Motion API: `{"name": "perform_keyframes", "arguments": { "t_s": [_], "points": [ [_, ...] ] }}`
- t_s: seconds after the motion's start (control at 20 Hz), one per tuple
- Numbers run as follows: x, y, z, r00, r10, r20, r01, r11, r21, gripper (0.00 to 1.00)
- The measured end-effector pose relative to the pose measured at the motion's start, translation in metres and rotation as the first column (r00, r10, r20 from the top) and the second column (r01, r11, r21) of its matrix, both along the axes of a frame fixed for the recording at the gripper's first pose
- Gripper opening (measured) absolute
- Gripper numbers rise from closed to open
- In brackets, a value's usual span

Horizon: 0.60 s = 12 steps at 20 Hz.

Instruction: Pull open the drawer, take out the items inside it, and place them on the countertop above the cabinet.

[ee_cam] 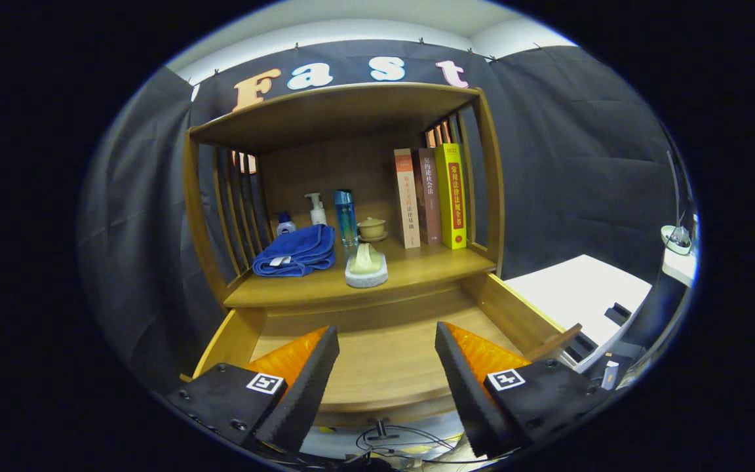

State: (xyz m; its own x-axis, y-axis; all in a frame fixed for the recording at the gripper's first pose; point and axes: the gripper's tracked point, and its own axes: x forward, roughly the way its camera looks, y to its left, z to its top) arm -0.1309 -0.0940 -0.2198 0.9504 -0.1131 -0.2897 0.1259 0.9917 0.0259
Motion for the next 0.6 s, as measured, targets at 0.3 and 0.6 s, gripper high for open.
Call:
{"name": "perform_keyframes", "arguments": {
  "t_s": [0.3, 0.6],
  "points": [
    [-0.036, 0.004, -0.031, 1.000, 0.006, 0.013, -0.005, 0.998, -0.063, 0.97],
    [-0.054, 0.012, -0.063, 0.999, 0.031, 0.020, -0.028, 0.994, -0.105, 0.97]
  ]
}}
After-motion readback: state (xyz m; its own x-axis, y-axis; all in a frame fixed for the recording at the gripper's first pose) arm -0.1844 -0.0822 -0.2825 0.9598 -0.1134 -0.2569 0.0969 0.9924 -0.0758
